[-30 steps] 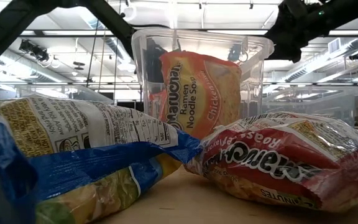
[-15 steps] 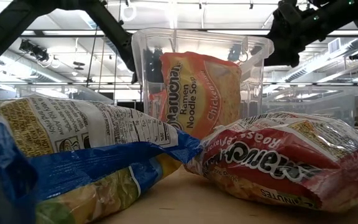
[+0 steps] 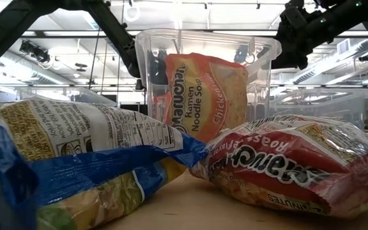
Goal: Sort Maruchan noodles
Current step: Put the blue noodle pack into the left transparent bin
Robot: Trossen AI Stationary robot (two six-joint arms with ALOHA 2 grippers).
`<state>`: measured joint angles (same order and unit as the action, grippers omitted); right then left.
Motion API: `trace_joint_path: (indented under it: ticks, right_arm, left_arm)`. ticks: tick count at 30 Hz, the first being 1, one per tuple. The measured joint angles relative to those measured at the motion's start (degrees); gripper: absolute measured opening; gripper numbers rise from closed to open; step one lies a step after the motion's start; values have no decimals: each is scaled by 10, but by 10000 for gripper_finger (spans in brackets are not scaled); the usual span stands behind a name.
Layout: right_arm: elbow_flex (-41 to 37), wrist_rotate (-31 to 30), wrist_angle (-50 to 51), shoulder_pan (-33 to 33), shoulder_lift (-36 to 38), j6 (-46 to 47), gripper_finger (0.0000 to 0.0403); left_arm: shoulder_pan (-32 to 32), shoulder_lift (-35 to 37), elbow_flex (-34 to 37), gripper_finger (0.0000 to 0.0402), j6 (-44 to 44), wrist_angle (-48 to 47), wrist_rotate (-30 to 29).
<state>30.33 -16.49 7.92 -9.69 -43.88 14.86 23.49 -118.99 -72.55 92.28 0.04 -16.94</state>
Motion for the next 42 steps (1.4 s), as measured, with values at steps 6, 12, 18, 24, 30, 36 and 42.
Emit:
trace_joint_path:
  ticks: [6, 12, 18, 24, 30, 36, 42]
  right_arm:
    - [0, 0, -14, -3, 0, -4, 286]
    - [0, 13, -24, -3, 0, -16, 286]
    - [0, 46, -25, -2, 0, -17, 286]
    - [0, 66, -29, -2, 0, -61, 286]
    - [0, 98, -30, -2, 0, -97, 286]
    - [0, 101, -38, -2, 0, -106, 286]
    - [0, 53, -53, -3, -9, -124, 286]
  left_arm:
    - [0, 0, 0, 75, -17, -4, 11]
    - [7, 19, 2, 9, -94, -3, 9]
    - [11, 113, 1, 5, -213, -33, -12]
    - [24, 269, 1, 3, -375, -142, 13]
    - [27, 456, 0, 2, -329, -289, -19]
    - [61, 593, 0, 1, -197, -515, -75]
    - [142, 625, 0, 1, -159, -648, -47]
